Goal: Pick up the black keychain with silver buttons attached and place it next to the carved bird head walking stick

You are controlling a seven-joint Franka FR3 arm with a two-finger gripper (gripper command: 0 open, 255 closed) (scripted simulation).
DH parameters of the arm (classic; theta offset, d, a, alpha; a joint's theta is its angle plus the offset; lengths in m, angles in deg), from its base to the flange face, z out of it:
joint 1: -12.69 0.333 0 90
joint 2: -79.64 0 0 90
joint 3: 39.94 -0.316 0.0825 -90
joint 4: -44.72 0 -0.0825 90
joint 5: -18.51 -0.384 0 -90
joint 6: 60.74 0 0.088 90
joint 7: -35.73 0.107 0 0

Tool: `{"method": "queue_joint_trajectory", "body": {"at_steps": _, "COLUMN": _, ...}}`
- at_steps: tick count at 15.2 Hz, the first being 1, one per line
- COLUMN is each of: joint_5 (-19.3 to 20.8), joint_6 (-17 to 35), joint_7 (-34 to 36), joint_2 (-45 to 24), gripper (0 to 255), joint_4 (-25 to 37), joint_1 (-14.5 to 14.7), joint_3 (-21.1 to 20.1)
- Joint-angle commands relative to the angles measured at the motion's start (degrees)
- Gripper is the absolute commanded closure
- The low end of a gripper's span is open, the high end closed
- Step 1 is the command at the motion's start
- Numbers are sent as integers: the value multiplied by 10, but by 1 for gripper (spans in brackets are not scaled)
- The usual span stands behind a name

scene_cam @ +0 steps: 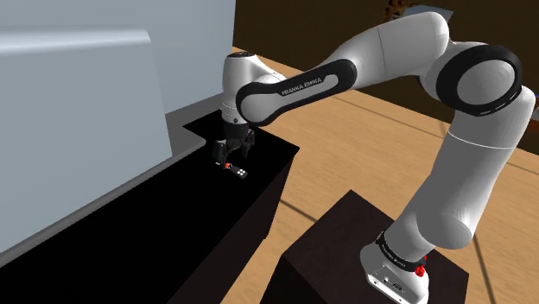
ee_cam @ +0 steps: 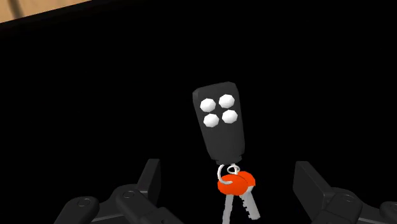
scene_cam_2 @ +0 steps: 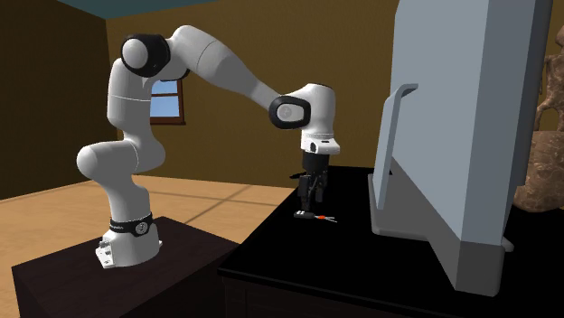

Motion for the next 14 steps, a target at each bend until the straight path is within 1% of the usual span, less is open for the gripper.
{"method": "queue_joint_trajectory", "body": {"at_steps": 1, "joint_5": 4, "joint_6": 14, "joint_7": 3, "joint_2": -9, "gripper": 0, "joint_4": -5, "joint_1": 1, "joint_3": 1}}
{"method": "queue_joint_trajectory", "body": {"at_steps": 5, "joint_5": 9, "joint_6": 39, "joint_7": 6, "joint_2": -22, "gripper": 0, "joint_4": -17, "joint_1": 3, "joint_3": 3}}
{"method": "queue_joint_trajectory", "body": {"at_steps": 12, "joint_5": 9, "joint_6": 38, "joint_7": 6, "joint_2": -22, "gripper": 0, "joint_4": -17, "joint_1": 3, "joint_3": 3}}
{"method": "queue_joint_trajectory", "body": {"at_steps": 13, "joint_5": 9, "joint_6": 38, "joint_7": 6, "joint_2": -22, "gripper": 255, "joint_4": -17, "joint_1": 3, "joint_3": 3}}
{"method": "queue_joint_trajectory", "body": {"at_steps": 14, "joint_5": 9, "joint_6": 38, "joint_7": 6, "joint_2": -22, "gripper": 255, "joint_4": -17, "joint_1": 3, "joint_3": 3}}
